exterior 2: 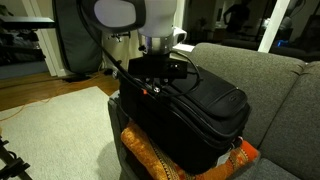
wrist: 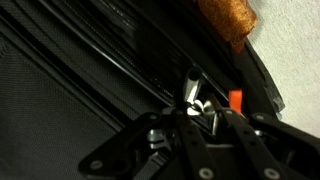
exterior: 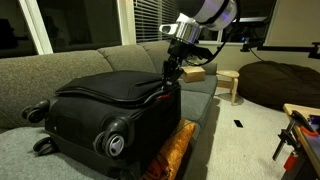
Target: Move the zip to the left
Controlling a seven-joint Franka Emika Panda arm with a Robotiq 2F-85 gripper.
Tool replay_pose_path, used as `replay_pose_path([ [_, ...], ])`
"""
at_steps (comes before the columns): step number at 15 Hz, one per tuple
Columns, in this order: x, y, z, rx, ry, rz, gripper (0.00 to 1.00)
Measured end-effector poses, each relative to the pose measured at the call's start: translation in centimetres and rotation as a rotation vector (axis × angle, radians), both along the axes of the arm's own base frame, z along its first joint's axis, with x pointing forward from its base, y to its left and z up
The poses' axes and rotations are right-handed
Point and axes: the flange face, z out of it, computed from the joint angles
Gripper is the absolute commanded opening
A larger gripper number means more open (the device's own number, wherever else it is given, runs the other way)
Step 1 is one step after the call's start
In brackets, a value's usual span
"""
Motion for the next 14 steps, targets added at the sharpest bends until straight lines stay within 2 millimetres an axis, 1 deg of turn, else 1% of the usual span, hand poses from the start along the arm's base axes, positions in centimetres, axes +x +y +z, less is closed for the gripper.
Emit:
replay_pose_path([
  [5,-0.1,2.4,0.5,-0.002,-0.004,0.029,0.07],
  [6,0.0,3.4,0.8,0.0,-0.005,0.038,0.07],
  [10,-0.2,8.5,1.1,0.017,0.001,0.087,0.06],
  [11,-0.3,9.4,1.2,0.019,0.003,0.096,0.4],
  [12,-0.3,10.1,1.3,0.018,0.003,0.103,0.44],
  [13,-0.3,10.7,1.3,0.018,0.006,0.105,0.2],
  [14,-0.3,10.9,1.4,0.018,0.006,0.108,0.27],
])
